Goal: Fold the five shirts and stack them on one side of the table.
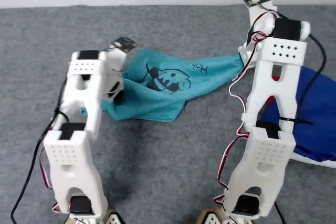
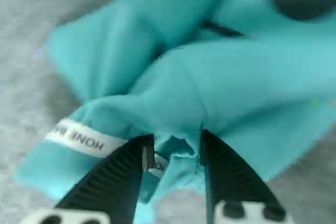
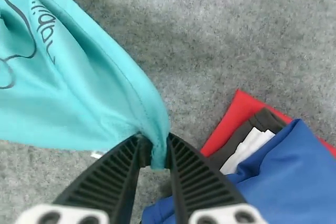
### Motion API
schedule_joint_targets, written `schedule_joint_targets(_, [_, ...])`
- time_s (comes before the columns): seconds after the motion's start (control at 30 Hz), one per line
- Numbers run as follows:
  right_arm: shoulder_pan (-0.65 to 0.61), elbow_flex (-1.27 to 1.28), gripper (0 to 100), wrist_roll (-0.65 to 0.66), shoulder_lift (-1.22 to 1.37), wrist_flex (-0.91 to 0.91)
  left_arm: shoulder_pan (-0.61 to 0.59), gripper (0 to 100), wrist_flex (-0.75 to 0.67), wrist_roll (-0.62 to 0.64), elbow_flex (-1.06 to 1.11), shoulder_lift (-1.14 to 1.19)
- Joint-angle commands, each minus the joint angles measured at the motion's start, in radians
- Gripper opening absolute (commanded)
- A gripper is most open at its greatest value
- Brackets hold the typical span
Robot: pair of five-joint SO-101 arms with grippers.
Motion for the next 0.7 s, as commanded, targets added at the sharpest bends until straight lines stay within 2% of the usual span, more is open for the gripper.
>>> schedule_joint_targets(0.0, [-0.013, -0.006, 0.9, -0.012, -0.081, 0.039, -0.069, 15, -0.075, -0.015, -0.122, 0.040])
schedule_joint_targets(0.13, [-0.021, -0.006, 0.9, -0.012, -0.081, 0.039, -0.104, 14, -0.092, -0.009, -0.294, 0.084])
schedule_joint_targets(0.3, [-0.021, -0.006, 0.9, -0.012, -0.081, 0.039, -0.107, 9, -0.063, -0.009, -0.473, 0.087])
schedule_joint_targets(0.67, [-0.008, -0.008, 0.9, -0.011, -0.082, 0.039, -0.044, 9, 0.279, -0.012, -0.723, 0.087])
